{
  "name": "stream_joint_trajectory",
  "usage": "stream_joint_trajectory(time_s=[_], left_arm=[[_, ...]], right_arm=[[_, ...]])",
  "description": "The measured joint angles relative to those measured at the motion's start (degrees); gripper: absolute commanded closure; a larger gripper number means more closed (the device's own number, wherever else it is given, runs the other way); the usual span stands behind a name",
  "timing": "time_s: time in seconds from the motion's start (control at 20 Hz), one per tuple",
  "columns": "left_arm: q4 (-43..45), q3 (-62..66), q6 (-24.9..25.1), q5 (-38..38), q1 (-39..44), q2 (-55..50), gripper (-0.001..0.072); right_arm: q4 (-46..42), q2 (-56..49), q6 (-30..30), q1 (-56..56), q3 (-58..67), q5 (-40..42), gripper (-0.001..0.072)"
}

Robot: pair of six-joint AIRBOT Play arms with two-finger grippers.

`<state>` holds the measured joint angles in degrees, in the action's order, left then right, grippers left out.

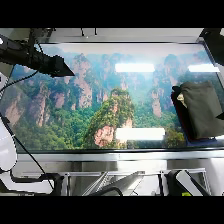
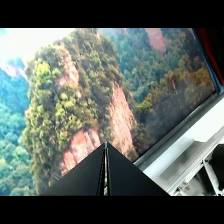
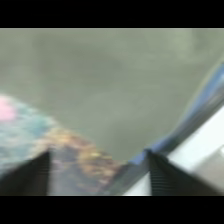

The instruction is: Fold the shirts.

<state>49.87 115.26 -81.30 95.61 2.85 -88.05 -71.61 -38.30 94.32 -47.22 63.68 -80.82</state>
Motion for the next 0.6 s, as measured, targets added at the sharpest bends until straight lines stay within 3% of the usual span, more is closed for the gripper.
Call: stream_joint_trajectory(time_s=[0.3, 0.6], left_arm=[[-0.02, -4.61, 1.57, -2.47, -0.11, 7.02, 0.0692], [0.02, -37.53, 5.18, -8.15, -0.15, 27.10, 0.0691]], right_arm=[[22.75, 1.64, -6.45, 3.26, 0.57, 1.36, 0.0690], [26.08, 6.08, -10.10, 18.47, -6.73, 0.81, 0.0690]])
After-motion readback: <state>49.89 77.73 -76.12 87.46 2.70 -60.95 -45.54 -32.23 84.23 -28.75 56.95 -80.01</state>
